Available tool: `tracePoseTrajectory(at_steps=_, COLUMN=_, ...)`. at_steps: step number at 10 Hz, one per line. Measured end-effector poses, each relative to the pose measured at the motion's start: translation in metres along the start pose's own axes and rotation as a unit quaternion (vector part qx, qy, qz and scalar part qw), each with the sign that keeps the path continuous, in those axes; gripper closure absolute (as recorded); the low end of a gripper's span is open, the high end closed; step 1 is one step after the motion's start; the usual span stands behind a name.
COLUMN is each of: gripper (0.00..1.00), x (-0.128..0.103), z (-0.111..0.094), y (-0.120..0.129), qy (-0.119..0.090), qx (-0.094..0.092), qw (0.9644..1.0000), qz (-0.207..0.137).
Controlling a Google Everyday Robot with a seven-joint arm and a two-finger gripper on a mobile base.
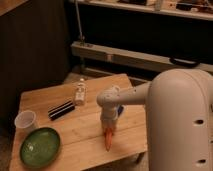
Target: Drag the pepper across the table
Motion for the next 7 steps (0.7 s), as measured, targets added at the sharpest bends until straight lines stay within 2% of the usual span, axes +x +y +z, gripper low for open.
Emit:
tracePoseTrajectory(at_steps=3, gripper=0.65, x=-0.001, z=0.001, y=-0.014, qy=-0.002, qx=-0.005, qw=0.9998, qz=0.018)
tracePoseTrajectory(at_steps=6, gripper=0.65, x=0.0, z=0.001, y=-0.011, qy=-0.002, qx=-0.006, qw=0.9999, qz=0.015)
tracePoseTrajectory(at_steps=7, gripper=0.65, x=0.001, z=0.0, y=-0.018, qy=-0.004, qx=-0.007, qw=0.9997, qz=0.024)
